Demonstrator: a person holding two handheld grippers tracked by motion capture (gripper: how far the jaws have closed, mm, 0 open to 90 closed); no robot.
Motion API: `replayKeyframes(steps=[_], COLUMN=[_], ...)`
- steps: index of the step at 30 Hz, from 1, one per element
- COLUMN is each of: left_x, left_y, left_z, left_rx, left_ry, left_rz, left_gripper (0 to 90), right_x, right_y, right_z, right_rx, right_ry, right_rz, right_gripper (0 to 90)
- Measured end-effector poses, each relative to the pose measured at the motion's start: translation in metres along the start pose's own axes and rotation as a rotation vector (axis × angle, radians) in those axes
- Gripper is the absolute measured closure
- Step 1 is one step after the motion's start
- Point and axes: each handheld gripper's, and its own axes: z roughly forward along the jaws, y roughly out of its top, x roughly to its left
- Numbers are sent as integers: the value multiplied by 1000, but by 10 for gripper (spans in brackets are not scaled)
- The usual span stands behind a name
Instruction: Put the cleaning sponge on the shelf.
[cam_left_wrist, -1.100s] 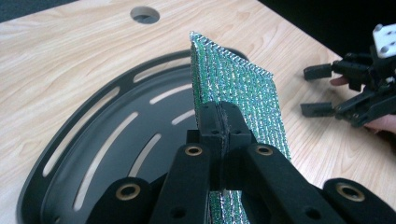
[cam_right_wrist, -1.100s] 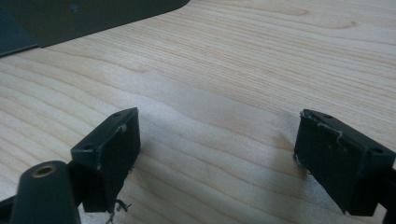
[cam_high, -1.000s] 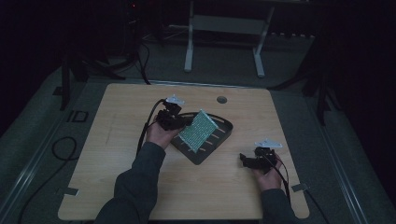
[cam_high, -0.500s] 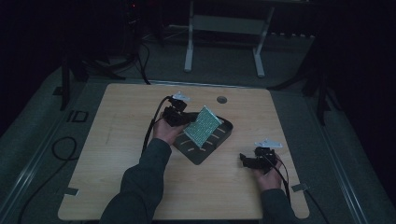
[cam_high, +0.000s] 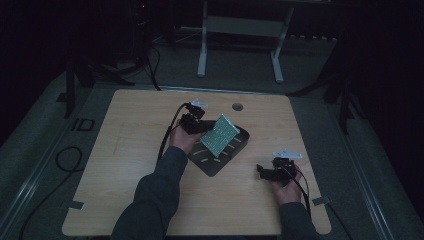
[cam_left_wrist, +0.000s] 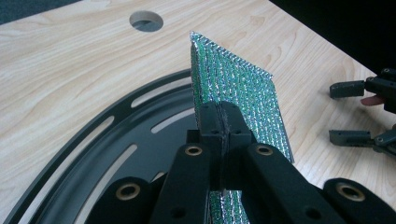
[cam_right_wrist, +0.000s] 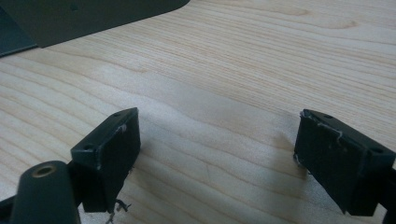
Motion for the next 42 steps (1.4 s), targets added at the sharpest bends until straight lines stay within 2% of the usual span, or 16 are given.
replayKeyframes(steps=[4,13,27,30,42], left_x=[-2,1,-2,-5,-9], left_y=[4,0,-3,-3,-5], left_z=[6,22,45,50,62], left_rx=[5,20,35,50,69], left_ry=[7,8,5,9,17], left_rz=[14,-2,-14,-3,-6], left_gripper=[900,900,900,900,900], right_x=[0,0,0,0,0], right_y=[0,0,0,0,0], right_z=[0,0,0,0,0], right_rx=[0,0,0,0,0], right_ry=[0,0,0,0,0], right_rz=[0,1,0,0,0], right_gripper=[139,139,138,138,139])
